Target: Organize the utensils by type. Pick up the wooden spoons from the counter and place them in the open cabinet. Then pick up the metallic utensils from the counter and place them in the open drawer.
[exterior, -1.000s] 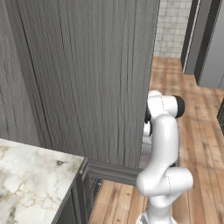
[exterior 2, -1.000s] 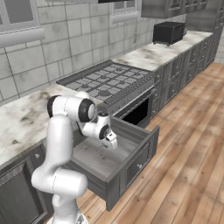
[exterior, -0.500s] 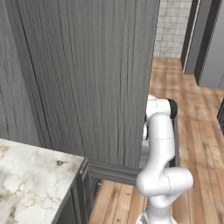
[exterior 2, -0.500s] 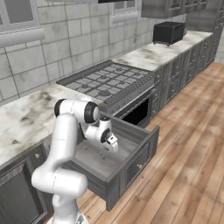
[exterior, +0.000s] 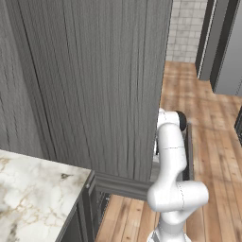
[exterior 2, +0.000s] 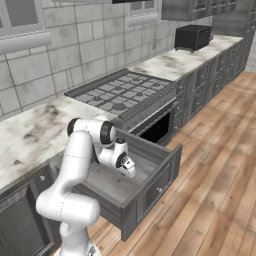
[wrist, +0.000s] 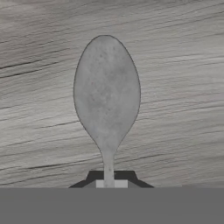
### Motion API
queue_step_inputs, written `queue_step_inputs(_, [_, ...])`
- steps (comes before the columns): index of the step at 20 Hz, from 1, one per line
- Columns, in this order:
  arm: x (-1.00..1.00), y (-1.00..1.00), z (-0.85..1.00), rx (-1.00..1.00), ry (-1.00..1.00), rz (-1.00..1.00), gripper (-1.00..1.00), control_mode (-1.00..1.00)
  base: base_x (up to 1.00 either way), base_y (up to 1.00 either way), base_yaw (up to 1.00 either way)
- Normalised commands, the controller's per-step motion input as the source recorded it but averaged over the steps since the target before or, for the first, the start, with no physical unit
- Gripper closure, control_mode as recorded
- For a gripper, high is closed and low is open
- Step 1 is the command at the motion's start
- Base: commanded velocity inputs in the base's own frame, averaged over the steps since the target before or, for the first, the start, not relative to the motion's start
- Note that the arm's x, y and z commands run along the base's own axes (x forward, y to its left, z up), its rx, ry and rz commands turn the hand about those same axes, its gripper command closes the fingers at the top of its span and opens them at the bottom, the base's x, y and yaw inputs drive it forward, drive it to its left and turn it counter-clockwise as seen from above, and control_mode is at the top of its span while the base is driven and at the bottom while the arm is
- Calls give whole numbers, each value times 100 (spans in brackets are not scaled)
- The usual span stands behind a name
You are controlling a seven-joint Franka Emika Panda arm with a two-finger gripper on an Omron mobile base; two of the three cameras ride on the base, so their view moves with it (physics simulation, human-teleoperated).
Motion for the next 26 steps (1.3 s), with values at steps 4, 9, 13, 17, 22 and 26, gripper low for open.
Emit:
queue_step_inputs(4, [16,0,-23,0,0,0,100,-100,0,0,0])
queue_step_inputs(9, [1,0,-1,0,2,0,100,-100,0,0,0])
queue_step_inputs(13, [0,0,0,0,0,0,-100,-100,0,0,0])
queue_step_inputs(17, [0,-8,0,0,0,2,-100,-100,0,0,0])
queue_step_inputs(22, [-18,-24,4,0,-5,4,-100,-100,0,0,0])
queue_step_inputs(26, [-29,-18,47,0,-2,0,-100,-100,0,0,0])
